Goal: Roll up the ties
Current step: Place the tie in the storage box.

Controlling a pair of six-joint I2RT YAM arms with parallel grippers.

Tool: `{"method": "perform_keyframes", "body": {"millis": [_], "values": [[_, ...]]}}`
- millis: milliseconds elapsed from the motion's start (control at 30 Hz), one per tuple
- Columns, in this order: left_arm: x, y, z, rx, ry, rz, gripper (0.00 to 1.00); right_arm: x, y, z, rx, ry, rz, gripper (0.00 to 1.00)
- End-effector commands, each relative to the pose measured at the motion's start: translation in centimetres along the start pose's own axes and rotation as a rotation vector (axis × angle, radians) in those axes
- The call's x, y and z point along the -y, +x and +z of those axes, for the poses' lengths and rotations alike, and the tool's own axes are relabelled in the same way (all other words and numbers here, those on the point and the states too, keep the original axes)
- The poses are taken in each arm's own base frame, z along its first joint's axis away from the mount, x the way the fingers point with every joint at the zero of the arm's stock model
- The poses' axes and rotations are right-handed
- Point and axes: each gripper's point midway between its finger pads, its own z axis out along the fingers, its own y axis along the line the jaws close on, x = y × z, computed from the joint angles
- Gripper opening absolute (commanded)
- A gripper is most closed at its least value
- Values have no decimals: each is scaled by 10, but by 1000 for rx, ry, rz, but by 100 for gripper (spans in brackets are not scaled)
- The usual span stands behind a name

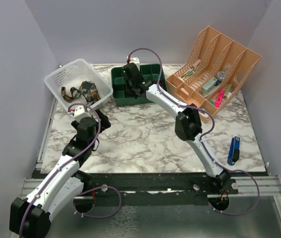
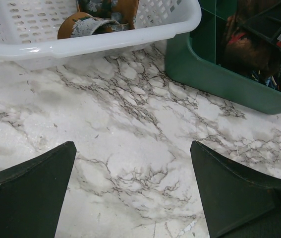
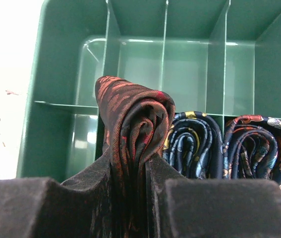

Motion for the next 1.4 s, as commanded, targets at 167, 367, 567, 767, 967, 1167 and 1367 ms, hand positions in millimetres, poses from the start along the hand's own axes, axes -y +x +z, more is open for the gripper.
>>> {"method": "perform_keyframes", "body": {"millis": [167, 367, 567, 767, 967, 1167, 1367], "values": [[4, -3, 0, 6, 18, -2, 99, 6, 40, 10, -117, 0, -39, 1], [4, -3, 0, 4, 20, -3, 99, 11, 47, 11, -140, 25, -66, 1], [4, -3, 1, 7, 23, -7, 99, 9, 61, 14, -172, 33, -100, 1], [5, -3, 1, 4, 27, -3, 99, 14, 73, 21, -198, 54, -127, 1], [3, -2, 1, 4, 23, -5, 99, 8, 99, 22, -277, 3, -153, 1], [5, -2, 1, 1, 32, -6, 99, 1, 102, 29, -273, -22, -134, 2], [8, -2, 2, -5, 43, -2, 99, 9, 124, 31, -330, 3, -155, 4]]}}
